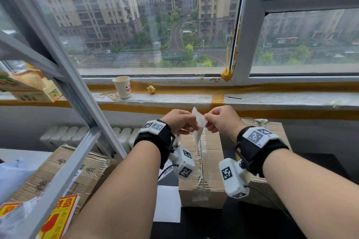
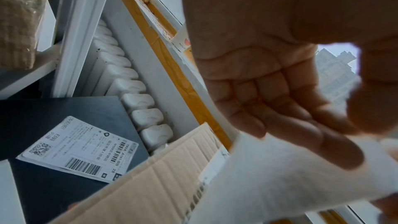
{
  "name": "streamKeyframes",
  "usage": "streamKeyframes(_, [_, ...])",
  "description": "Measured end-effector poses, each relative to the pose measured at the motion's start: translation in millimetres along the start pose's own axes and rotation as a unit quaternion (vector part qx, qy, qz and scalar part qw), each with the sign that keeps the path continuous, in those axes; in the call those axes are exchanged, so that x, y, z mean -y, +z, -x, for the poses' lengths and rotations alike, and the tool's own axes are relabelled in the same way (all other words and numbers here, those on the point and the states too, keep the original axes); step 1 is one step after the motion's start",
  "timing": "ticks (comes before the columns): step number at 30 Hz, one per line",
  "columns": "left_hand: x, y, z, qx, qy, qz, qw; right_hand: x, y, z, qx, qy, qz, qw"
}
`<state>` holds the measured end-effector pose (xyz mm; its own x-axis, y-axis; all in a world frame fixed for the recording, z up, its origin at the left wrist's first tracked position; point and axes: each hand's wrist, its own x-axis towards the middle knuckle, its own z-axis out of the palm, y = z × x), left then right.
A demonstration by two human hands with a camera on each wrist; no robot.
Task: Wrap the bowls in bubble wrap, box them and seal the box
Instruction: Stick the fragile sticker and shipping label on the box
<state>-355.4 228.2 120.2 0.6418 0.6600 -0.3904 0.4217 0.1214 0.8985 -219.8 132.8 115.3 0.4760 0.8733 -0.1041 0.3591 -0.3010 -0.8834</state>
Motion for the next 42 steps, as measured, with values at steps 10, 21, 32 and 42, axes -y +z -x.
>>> streamKeyframes(10, [14, -18, -7, -0.157, 0.005, 0.103, 0.982, -11, -12, -2, -0.039, 0.084, -0.135, 0.987])
streamKeyframes(21, [56, -44, -11, -0.282, -0.091, 0.037, 0.954, -22, -5, -19, -0.137, 0.095, -0.174, 0.971])
streamKeyframes(32, [72, -31, 2, -0.185, -0.03, 0.077, 0.979, -10, 36, -4, 0.166, 0.091, -0.055, 0.98])
streamKeyframes(42, [38, -13, 2, -0.129, 0.01, 0.092, 0.987, -1, 25, -9, 0.06, 0.061, -0.013, 0.996])
